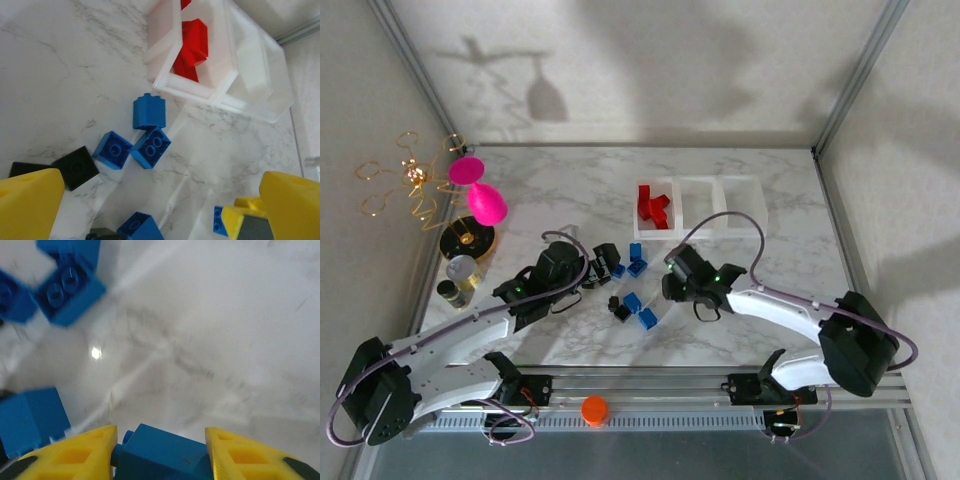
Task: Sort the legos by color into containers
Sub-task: Pick up the lego from the bottom-center of the table, then place the lego in the container.
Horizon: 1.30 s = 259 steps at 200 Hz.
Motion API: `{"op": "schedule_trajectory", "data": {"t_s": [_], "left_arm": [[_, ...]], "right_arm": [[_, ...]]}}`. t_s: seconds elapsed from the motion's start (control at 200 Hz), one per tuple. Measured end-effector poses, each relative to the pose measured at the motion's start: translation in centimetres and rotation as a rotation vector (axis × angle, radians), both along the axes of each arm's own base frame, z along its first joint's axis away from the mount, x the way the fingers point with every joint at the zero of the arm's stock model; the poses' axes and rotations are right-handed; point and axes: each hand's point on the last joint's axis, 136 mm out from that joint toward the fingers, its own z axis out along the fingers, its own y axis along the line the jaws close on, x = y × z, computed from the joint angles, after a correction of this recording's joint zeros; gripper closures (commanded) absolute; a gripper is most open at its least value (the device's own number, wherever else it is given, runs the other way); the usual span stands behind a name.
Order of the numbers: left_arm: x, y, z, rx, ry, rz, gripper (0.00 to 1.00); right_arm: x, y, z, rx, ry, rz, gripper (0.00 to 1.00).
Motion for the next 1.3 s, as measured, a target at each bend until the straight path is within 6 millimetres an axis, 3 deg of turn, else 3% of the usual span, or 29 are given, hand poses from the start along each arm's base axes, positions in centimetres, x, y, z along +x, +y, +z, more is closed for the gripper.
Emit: {"op": "schedule_trajectory", "data": {"t_s": [0.23,0.35,0.501,0.661,0.811,0.941,1.192,1.297], "left_arm": [[1.6,-1.4,1.2,-0.025,-0.027,-0.004,0.00],[2.4,-2.2,2.1,-0.032,-0.044,-0.007,0.00],[3.8,-3.2,3.7,-0.058,-0.083,-0.009,0.00],[4.6,-3.9,4.0,-0.067,-0.094,-0.009,0.00],[5.2,-4.4,3.7,-0.059,-0.091,-0.011,0.00],[5.5,-4.5,4.2,-0.057,-0.103,-0.014,0.00],[5.5,-4.9,4.6,-0.066,-0.109,-0.029,0.00],[5.4,-4.9,4.7,-0.069,-0.109,-0.032,0.00]], "right_arm": [[7.6,-2.7,5.6,0.026,-0.160,-0.131,0.58],[11.8,-4.3,7.1,0.026,-0.225,-0.197,0.58],[16.8,-5.8,7.0,-0.003,-0.265,-0.249,0.57],[20.8,-6.4,4.9,-0.046,-0.266,-0.265,0.57],[23.0,-6.6,3.3,-0.085,-0.262,-0.268,0.46],[24.2,-6.4,3.3,-0.098,-0.277,-0.261,0.40],[24.4,-6.2,3.8,-0.093,-0.288,-0.246,0.36],[23.6,-6.1,5.0,-0.070,-0.300,-0.236,0.35]]}}
